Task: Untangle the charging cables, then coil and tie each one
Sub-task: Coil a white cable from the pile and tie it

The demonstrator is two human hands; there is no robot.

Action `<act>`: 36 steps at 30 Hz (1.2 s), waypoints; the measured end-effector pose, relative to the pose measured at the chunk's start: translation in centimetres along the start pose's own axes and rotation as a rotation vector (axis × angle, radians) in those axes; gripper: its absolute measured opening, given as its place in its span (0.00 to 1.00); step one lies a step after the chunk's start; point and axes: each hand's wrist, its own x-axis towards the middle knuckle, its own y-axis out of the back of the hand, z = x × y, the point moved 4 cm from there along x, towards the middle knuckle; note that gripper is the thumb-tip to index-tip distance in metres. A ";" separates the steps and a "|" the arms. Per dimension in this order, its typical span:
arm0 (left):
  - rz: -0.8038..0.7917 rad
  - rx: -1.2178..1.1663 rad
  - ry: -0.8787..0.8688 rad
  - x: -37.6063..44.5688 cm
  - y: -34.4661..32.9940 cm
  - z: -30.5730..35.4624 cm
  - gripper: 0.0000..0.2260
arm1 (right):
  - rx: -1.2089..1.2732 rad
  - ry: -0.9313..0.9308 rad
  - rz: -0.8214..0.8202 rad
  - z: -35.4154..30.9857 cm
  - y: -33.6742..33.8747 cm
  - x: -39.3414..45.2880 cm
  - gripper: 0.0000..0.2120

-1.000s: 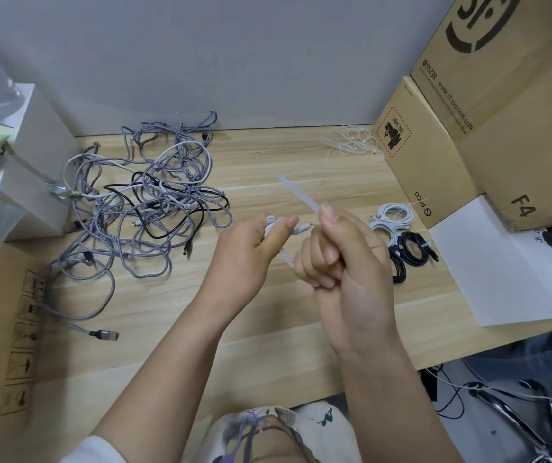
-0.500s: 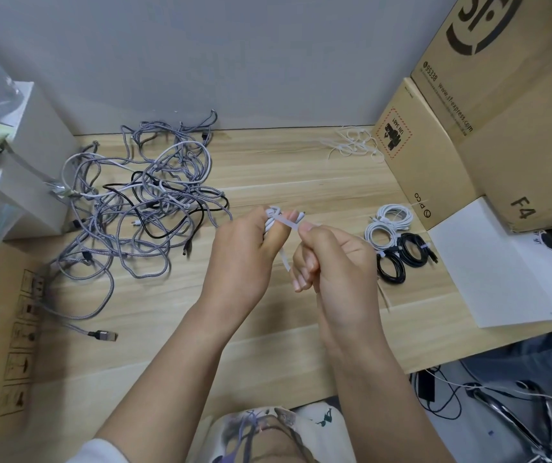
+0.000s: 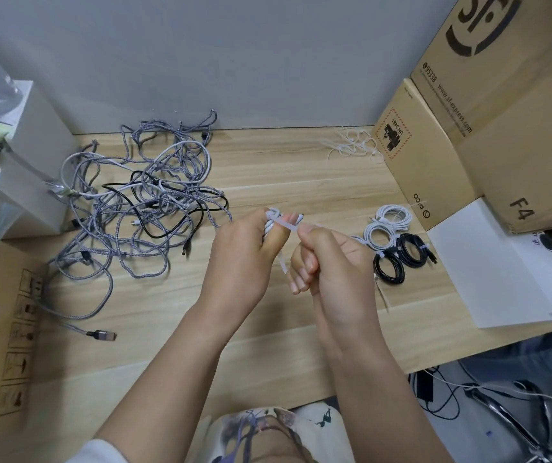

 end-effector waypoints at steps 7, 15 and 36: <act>0.020 0.001 -0.010 -0.1 0.0 -0.2 0.16 | -0.024 -0.001 -0.001 0.2 -0.1 0.0 0.25; 0.076 0.034 0.003 -0.2 -0.1 -0.7 0.17 | -0.048 -0.014 -0.029 1.0 -1.0 0.0 0.20; -0.079 0.344 -0.194 0.0 0.0 0.0 0.12 | -0.179 0.042 0.018 1.0 0.7 1.6 0.22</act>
